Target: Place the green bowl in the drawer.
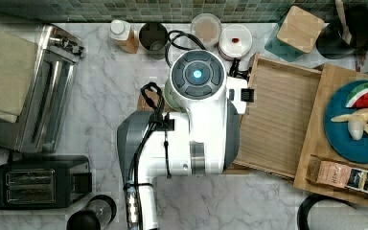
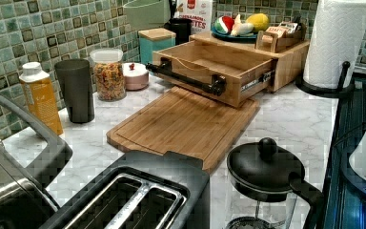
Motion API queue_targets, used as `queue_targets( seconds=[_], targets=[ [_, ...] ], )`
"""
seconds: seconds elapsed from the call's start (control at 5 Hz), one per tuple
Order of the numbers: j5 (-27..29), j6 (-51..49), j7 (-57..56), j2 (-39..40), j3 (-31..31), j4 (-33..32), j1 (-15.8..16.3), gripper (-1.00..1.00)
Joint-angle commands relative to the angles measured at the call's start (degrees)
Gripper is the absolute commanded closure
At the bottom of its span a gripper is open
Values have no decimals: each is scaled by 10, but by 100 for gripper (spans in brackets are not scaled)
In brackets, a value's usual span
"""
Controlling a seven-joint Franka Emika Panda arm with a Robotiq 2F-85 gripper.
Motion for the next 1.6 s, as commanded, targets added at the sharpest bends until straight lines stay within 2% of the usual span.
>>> queue_targets(
  seconds=[0.2,0.8,1.0,1.2,1.6],
  targets=[
    [0,0,0,-3,1,0,-1,100],
    [18,41,-7,1,-60,8,-55,100],
    [62,25,-21,19,-82,33,-80,100],
    [72,73,-2,9,-97,5,-99,100],
    [23,116,168,-2,-115,-33,-103,100]
  ],
)
